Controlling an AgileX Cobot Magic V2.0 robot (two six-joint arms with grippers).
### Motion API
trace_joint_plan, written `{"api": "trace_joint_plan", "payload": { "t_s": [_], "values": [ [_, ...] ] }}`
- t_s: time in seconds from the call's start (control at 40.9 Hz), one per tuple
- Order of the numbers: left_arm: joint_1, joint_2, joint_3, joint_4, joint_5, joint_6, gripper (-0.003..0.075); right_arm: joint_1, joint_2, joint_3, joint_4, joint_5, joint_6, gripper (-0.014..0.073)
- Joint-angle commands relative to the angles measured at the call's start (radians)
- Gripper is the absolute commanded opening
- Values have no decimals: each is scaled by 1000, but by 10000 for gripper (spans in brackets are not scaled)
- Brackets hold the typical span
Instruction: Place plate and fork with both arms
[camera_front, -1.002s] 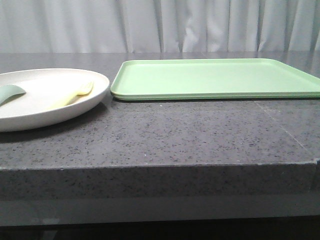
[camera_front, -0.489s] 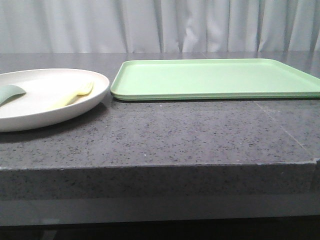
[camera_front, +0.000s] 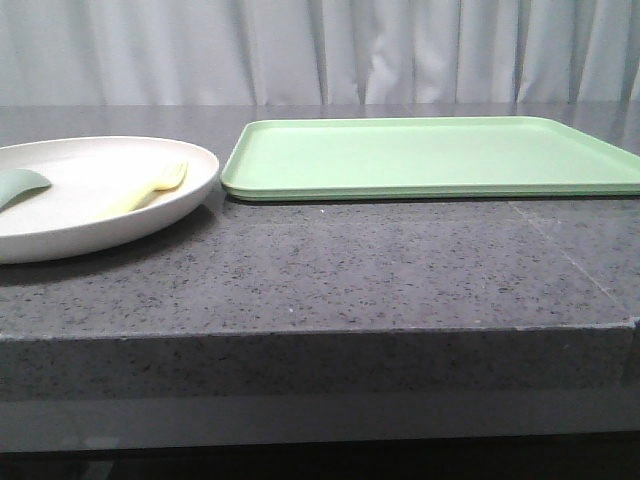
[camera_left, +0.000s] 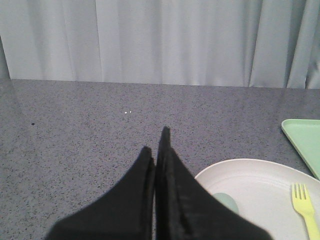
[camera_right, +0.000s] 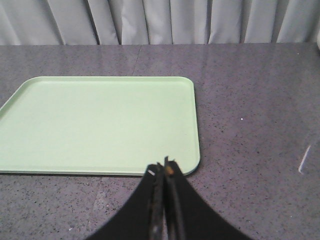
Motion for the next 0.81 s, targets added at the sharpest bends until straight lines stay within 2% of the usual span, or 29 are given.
{"api": "trace_joint_plan", "payload": {
  "t_s": [0.0, 0.122, 0.171, 0.22, 0.269, 0.44, 0.562, 0.685, 0.782],
  "values": [
    [0, 10, -30, 0, -73, 0, 188, 2, 10, -37, 2, -67, -9, 199],
    [0, 10, -25, -11, -73, 0, 535, 2, 10, -37, 2, -58, -9, 485],
    [0, 10, -25, -11, -73, 0, 634, 2, 10, -37, 2, -59, -9, 575],
    [0, 10, -25, -11, -73, 0, 687, 2, 10, -37, 2, -59, -9, 631],
    [0, 10, -25, -11, -75, 0, 697, 2, 10, -37, 2, -61, -9, 666],
    [0, 31, -30, -19, -92, 0, 670, 2, 10, -37, 2, -61, -9, 654],
    [0, 128, -64, -55, -78, 0, 663, 2, 10, -37, 2, -61, -9, 654],
    [0, 283, -150, -66, 17, 0, 663, 2, 10, -37, 2, -61, -9, 654],
    [0, 411, -249, -86, 161, 0, 663, 2, 10, -37, 2, -61, -9, 654]
  ]
}}
